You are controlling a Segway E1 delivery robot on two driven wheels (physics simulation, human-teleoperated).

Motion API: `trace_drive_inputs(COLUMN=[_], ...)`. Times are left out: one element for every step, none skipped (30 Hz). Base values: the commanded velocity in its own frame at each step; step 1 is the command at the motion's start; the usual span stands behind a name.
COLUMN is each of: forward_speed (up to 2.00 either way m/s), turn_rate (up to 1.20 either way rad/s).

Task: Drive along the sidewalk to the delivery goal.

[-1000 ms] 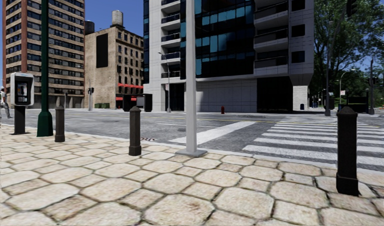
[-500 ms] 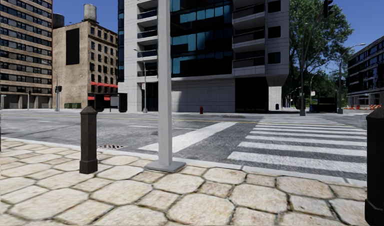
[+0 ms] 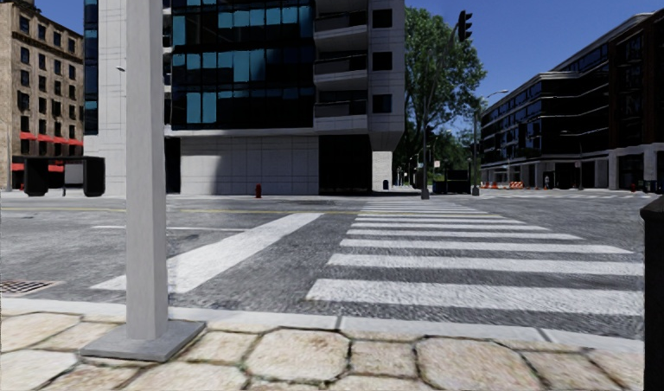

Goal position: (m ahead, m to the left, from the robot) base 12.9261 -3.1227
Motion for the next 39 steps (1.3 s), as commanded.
trace_drive_inputs(forward_speed=[1.31, 1.3, 1.3, 1.3, 1.3, 1.3, 1.3, 1.3, 1.3, 1.3, 1.3, 1.3, 1.3, 1.3, 1.3, 1.29, 1.26, 1.24, 1.24, 1.24, 1.24, 1.24, 1.23, 1.2, 1.19, 1.19, 1.19, 1.18, 1.18, 1.18, 1.18, 1.18, 1.18, 1.18, 1.18, 1.18, 1.18, 1.18, 1.18], turn_rate=[-0.68, -0.68, -0.68, -0.67, -0.43, -0.35, -0.34, -0.33, -0.33, -0.33, -0.28, -0.18, -0.13, -0.18, -0.18, -0.3, -0.36, -0.38, -0.38, -0.38, -0.38, -0.39, -0.48, -0.58, -0.61, -0.61, -0.62, -0.63, -0.63, -0.63, -0.63, -0.6, -0.49, -0.31, -0.2, -0.2, -0.17, -0.16, -0.15])
